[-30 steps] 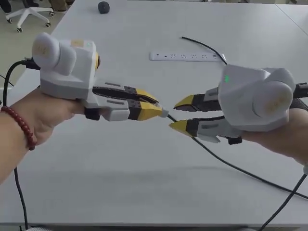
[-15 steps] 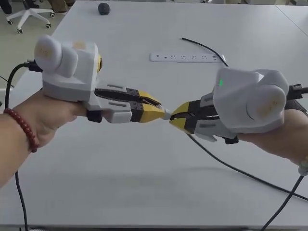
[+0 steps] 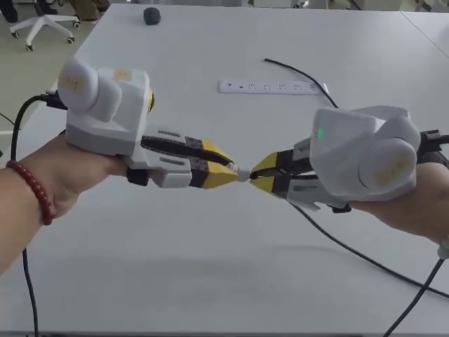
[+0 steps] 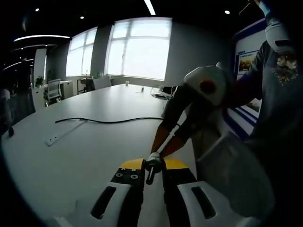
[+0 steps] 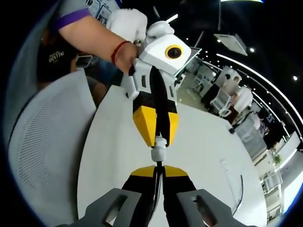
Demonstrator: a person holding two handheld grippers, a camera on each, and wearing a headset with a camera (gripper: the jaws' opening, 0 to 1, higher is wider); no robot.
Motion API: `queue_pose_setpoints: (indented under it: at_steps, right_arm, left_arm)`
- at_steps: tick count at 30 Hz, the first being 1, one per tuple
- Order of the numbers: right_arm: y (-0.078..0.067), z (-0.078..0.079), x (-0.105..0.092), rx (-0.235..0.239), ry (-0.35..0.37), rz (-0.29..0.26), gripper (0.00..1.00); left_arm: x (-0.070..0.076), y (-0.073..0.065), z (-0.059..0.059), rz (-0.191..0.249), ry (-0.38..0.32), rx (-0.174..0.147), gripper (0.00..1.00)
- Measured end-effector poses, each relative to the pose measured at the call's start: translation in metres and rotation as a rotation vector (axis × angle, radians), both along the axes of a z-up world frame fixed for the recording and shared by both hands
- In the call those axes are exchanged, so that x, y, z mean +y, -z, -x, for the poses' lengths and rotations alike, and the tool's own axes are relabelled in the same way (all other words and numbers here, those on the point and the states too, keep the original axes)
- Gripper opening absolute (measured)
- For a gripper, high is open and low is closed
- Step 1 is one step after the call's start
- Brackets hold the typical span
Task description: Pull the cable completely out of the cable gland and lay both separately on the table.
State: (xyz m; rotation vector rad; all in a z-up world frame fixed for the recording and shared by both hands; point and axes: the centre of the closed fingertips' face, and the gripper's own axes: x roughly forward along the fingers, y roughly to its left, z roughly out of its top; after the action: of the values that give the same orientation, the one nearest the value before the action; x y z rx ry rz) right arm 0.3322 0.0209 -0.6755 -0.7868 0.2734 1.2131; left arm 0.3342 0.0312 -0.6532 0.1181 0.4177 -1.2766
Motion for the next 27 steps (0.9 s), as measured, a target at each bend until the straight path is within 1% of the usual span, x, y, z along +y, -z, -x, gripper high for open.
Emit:
queue_pose_setpoints:
  at_steps: [1, 4, 5, 6, 7, 8, 10, 18, 22, 23, 24, 26, 27]
  right_arm:
    - [0.0, 0.0, 0.0, 0.005, 0.002, -0.002, 0.0]
    - [-0.001, -0.001, -0.001, -0.004, 0.003, 0.002, 0.0]
    - [0.0, -0.002, -0.003, -0.014, 0.005, 0.016, 0.0]
    - [0.0, -0.003, -0.005, -0.029, 0.002, 0.026, 0.0]
    - [0.001, -0.003, -0.007, -0.013, 0.007, 0.025, 0.0]
    - [0.001, -0.003, -0.008, -0.011, 0.013, 0.021, 0.0]
    - [0.002, -0.003, -0.011, -0.016, 0.014, 0.032, 0.0]
    - [0.006, -0.007, -0.022, -0.009, 0.038, 0.048, 0.0]
    - [0.008, -0.009, -0.027, -0.006, 0.049, 0.052, 0.0]
    - [0.01, -0.01, -0.03, 0.003, 0.055, 0.056, 0.0]
    - [0.01, -0.011, -0.032, 0.0, 0.059, 0.058, 0.0]
    - [0.012, -0.012, -0.035, 0.007, 0.067, 0.057, 0.0]
    - [0.014, -0.014, -0.038, 0.001, 0.073, 0.066, 0.0]
  left_arm:
    - [0.0, 0.0, -0.001, 0.002, -0.007, 0.009, 0.14]
    - [0.0, -0.001, -0.001, 0.009, -0.013, 0.006, 0.14]
    - [0.0, -0.001, -0.002, 0.008, -0.016, 0.004, 0.14]
    - [0.002, -0.002, -0.003, 0.015, -0.022, 0.011, 0.14]
    - [0.003, -0.003, -0.004, 0.026, -0.028, 0.021, 0.14]
    - [0.005, -0.003, -0.004, 0.028, -0.033, 0.025, 0.14]
    - [0.007, -0.003, -0.005, 0.035, -0.04, 0.03, 0.14]
    - [0.011, -0.003, -0.007, 0.041, -0.055, 0.025, 0.14]
    - [0.014, -0.003, -0.01, 0.047, -0.073, 0.02, 0.14]
    - [0.015, -0.002, -0.011, 0.045, -0.077, 0.017, 0.14]
    - [0.016, -0.003, -0.012, 0.053, -0.08, 0.019, 0.14]
    - [0.018, -0.002, -0.013, 0.053, -0.088, 0.02, 0.14]
    - [0.018, -0.002, -0.013, 0.056, -0.09, 0.02, 0.14]
